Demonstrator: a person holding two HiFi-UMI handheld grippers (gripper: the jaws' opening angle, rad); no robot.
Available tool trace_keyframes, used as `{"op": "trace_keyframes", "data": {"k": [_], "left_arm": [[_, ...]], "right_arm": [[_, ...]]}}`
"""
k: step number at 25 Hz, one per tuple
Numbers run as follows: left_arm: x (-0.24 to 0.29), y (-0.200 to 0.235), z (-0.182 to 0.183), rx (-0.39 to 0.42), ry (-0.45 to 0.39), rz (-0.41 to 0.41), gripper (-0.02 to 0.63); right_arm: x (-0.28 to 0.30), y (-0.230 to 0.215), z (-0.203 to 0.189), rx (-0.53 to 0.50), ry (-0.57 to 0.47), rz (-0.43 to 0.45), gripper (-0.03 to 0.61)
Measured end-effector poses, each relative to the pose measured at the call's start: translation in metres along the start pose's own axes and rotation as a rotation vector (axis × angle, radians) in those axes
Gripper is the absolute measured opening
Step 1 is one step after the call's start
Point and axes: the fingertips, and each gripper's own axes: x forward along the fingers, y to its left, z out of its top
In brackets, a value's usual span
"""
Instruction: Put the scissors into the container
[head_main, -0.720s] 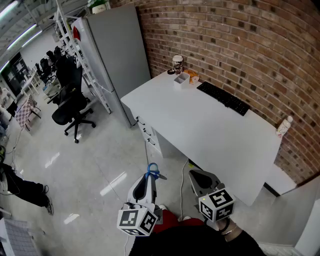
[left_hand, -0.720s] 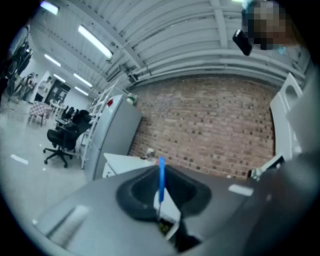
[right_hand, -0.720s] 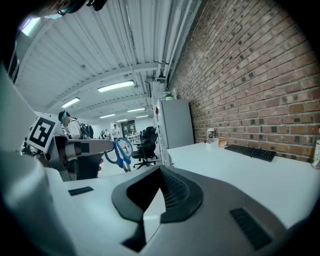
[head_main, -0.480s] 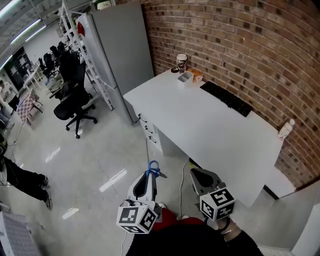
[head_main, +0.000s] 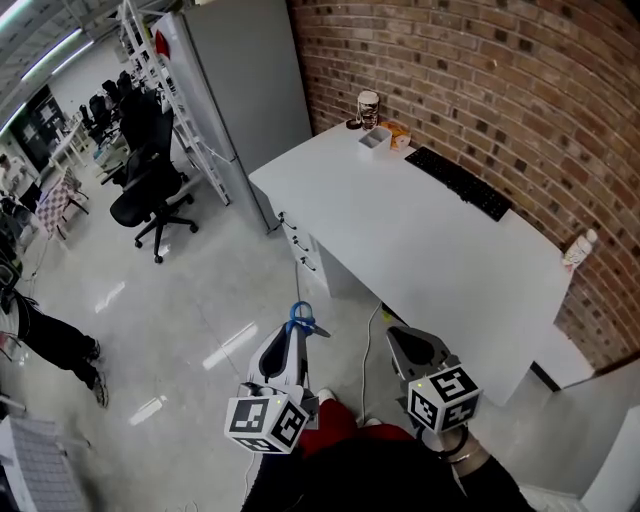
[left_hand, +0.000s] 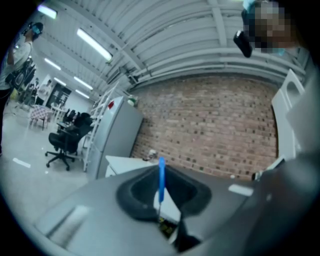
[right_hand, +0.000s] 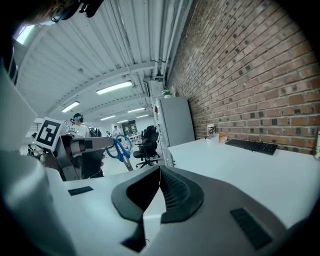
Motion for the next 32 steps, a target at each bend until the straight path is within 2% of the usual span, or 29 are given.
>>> {"op": "trace_keyframes", "data": {"k": [7,13,32], "left_arm": [[0.024,0.015,0.004,-0.012,-0.002,0.01,0.032],[0.065,0.039,0.008,-0.02,-0.005,-0.004,0.032],[0.214,0.169,0.028,-0.073,0.055,-0.031,0.032]], "right_arm": [[0.01,-0.026,0.014,0.014,-0.025,-0.044,0.009],[0.04,-0.051,0.024,0.036,-0.026,-0.093,0.009],[0.222,-0.084,0.066,0.084,0.028,-0.131,0.009]]}}
